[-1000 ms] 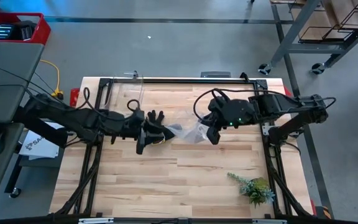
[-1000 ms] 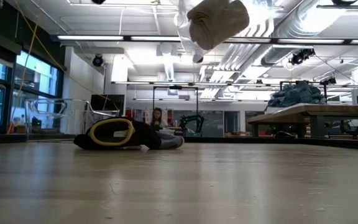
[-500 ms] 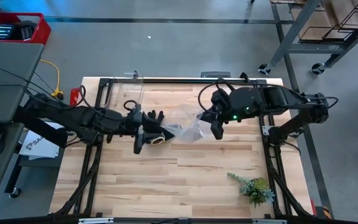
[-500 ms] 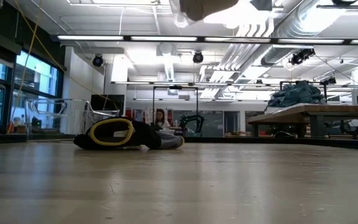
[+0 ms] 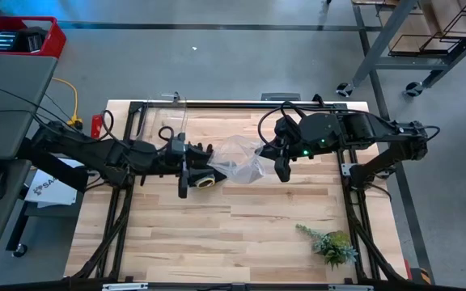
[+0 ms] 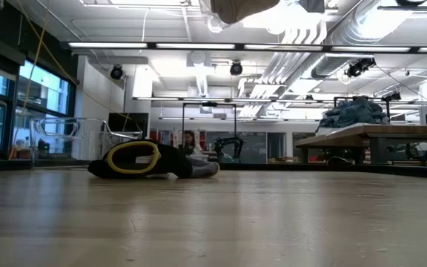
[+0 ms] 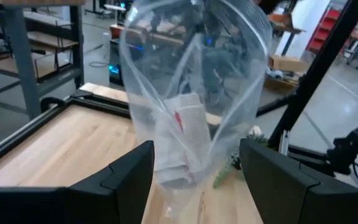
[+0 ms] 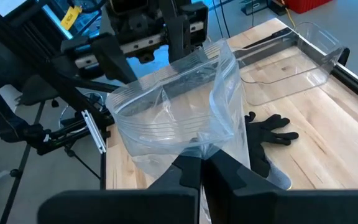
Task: Roll bandage
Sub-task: Put the white-brown bandage into the transparent zip bag
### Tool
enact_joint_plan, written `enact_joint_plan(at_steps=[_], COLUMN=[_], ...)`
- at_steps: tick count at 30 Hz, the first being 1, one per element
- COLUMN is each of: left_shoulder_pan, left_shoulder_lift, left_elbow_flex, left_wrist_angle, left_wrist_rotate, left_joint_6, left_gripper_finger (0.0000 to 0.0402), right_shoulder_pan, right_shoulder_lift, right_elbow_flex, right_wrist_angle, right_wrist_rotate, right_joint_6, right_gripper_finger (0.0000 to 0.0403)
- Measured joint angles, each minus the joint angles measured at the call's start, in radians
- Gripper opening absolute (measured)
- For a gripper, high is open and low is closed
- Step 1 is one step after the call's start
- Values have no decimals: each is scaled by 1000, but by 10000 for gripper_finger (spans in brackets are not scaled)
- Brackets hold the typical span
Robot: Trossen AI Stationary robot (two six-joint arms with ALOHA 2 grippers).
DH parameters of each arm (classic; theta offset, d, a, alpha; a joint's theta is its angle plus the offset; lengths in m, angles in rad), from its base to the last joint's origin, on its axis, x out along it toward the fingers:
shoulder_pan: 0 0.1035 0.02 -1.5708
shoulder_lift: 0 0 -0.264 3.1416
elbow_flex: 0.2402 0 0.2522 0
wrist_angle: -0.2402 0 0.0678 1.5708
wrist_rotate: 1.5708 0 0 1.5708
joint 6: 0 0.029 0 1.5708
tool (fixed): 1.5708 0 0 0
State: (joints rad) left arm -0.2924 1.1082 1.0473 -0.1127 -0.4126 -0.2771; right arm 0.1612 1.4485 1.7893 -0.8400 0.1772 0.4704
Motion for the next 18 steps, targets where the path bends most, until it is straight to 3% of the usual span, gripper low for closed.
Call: enact_joint_plan(at_steps=[10, 18], left_shoulder_pan=[-6, -37], left_shoulder_lift=[45, 46], left_elbow_flex=[0, 0], left_wrist_angle=[91, 34], left_wrist_rotate=[-50, -113], left_joint_6=[-48, -86], left_gripper_finger=[230, 189], right_shoulder_pan=[0, 0], right_shoulder_lift=[0, 0], right_elbow_flex=[0, 0], right_wrist_angle=[0, 0], right_wrist_rotate=[-21, -21], right_joint_6=[1, -8], right_gripper_finger=[0, 0])
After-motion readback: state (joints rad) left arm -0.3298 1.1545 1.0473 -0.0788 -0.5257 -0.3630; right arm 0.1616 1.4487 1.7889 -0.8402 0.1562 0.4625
